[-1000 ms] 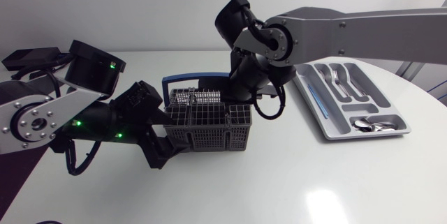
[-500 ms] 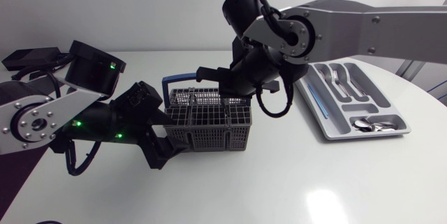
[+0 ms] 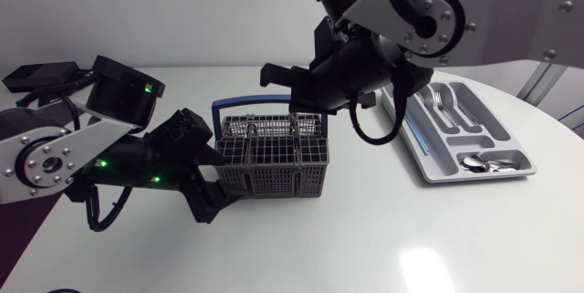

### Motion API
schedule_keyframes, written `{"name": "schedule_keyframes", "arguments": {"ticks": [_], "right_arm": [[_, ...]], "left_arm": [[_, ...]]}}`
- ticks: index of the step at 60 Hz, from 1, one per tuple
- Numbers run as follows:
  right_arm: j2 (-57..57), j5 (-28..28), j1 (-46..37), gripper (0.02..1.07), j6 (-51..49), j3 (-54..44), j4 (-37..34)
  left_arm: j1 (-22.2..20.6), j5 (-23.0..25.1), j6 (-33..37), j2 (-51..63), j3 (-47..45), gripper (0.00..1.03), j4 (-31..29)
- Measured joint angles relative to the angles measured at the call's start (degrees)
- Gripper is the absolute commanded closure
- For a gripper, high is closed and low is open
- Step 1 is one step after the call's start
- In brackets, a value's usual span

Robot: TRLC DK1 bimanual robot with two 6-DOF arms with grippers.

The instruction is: Unload the cutlery basket into the drawer organizer.

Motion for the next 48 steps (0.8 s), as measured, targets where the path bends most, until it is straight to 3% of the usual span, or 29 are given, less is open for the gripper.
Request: {"name": "schedule_keyframes", "arguments": {"ticks": [28,48], "right_arm": [[-5.81,-2.38,-0.11,1.01,0.00,-2.80,1.38],[-8.46,-8.68,-1.36,1.01,0.20,-3.04,1.07]], "left_arm": [[-0.59,-0.04,-0.02,0.00,-0.11,0.05,0.00],[-0.70,-0.50,-0.02,-0.02,-0.11,0.05,0.00]]}}
